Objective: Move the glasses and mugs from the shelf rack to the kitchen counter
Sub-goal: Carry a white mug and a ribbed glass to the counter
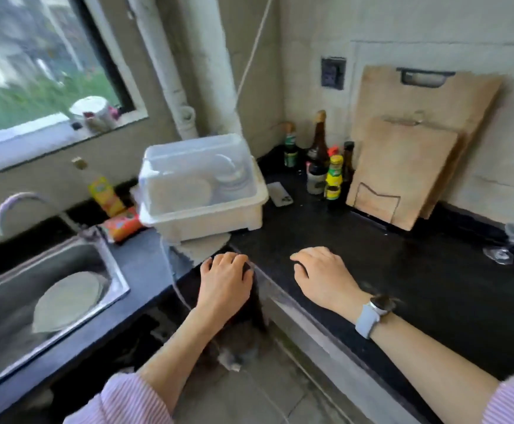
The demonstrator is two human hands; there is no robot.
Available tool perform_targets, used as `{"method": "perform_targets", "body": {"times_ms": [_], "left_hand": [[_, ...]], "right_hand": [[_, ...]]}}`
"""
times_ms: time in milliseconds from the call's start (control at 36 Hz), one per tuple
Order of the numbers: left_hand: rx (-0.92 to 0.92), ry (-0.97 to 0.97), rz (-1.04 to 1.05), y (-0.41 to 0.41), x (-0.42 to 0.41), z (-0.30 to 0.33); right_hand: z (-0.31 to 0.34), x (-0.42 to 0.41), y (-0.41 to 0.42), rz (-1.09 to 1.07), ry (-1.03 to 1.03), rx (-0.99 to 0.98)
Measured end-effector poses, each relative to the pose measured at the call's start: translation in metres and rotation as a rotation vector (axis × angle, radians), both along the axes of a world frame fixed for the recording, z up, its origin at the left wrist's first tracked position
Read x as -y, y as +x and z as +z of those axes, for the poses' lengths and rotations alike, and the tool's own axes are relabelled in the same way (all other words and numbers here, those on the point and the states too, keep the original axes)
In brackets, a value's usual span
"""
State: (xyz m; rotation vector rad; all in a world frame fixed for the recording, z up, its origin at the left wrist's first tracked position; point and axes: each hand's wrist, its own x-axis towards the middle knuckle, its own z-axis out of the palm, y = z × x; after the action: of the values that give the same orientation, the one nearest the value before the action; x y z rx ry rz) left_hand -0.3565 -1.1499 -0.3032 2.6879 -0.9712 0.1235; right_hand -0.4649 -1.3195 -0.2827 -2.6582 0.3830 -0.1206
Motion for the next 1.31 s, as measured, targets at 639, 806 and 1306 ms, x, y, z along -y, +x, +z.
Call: {"method": "perform_targets", "body": {"times_ms": [639, 806, 1306], "left_hand": [[0.184, -0.104, 1.109, -0.018, -0.642, 0.099], [0.236, -0.133, 1.256, 0.021, -0.750, 0.118], [0.286, -0.483, 1.293, 0.158, -0.990, 0.170]], "right_hand": [[0.071, -0.628, 0.180, 1.044, -0.102, 0.227], [0.092, -0.759, 0.240, 1.193, -0.017, 0.252], [0.136, -1.023, 0.386, 1.243, 0.217, 0.300]]}}
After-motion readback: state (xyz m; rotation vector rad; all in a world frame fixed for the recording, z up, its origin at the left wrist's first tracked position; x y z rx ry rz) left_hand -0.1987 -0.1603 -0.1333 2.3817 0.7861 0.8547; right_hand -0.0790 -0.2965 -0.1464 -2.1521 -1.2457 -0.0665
